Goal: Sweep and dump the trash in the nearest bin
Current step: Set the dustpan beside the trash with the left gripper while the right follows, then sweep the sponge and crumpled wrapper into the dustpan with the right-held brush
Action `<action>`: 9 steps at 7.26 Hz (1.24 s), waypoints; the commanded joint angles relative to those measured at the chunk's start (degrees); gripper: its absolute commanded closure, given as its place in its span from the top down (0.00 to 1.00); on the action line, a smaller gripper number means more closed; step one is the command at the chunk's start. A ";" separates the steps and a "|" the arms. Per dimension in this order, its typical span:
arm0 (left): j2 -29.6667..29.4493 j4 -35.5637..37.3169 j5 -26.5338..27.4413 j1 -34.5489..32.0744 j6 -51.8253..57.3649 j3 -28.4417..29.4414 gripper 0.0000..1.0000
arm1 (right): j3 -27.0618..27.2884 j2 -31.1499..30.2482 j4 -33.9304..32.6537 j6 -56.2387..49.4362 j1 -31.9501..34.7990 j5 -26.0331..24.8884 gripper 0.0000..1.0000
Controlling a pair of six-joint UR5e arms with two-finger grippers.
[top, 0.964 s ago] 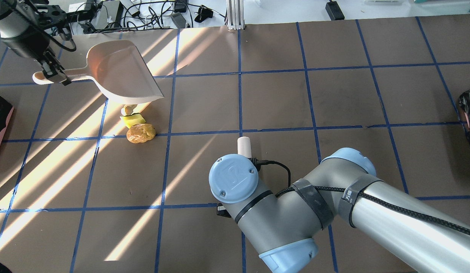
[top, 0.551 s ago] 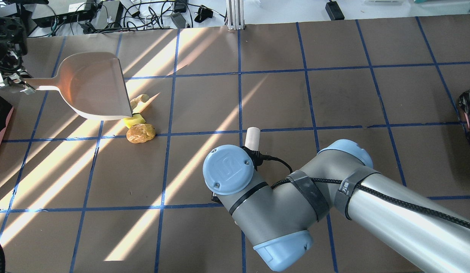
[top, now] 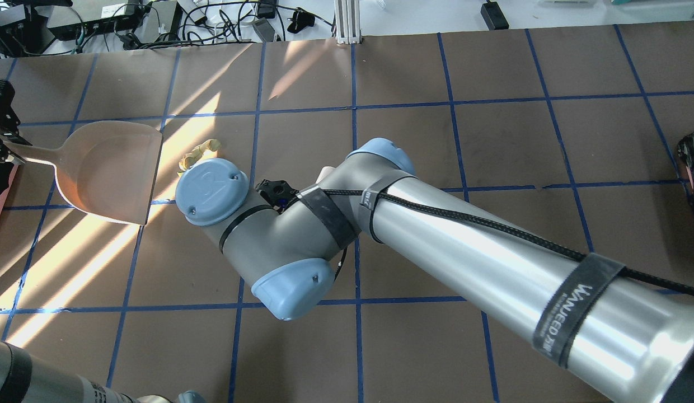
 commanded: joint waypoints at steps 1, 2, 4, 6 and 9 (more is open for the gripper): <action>-4.17 3.05 -2.60 -0.05 -1.96 0.16 0.00 | -10.39 7.10 1.78 2.61 2.08 0.09 0.00; -4.71 3.15 -3.58 -0.05 -3.37 0.86 0.00 | -13.65 9.47 1.78 3.92 2.78 0.70 0.00; -6.38 3.15 -4.46 -0.22 -4.78 1.83 0.00 | -19.53 13.87 1.78 8.49 3.93 2.71 0.00; -7.61 3.15 -6.64 -1.19 -4.97 2.01 0.00 | -28.31 19.66 5.10 8.59 4.98 2.99 0.00; -8.14 2.62 -6.66 -1.98 -4.09 1.57 0.00 | -35.82 25.22 8.11 6.41 6.04 3.77 0.00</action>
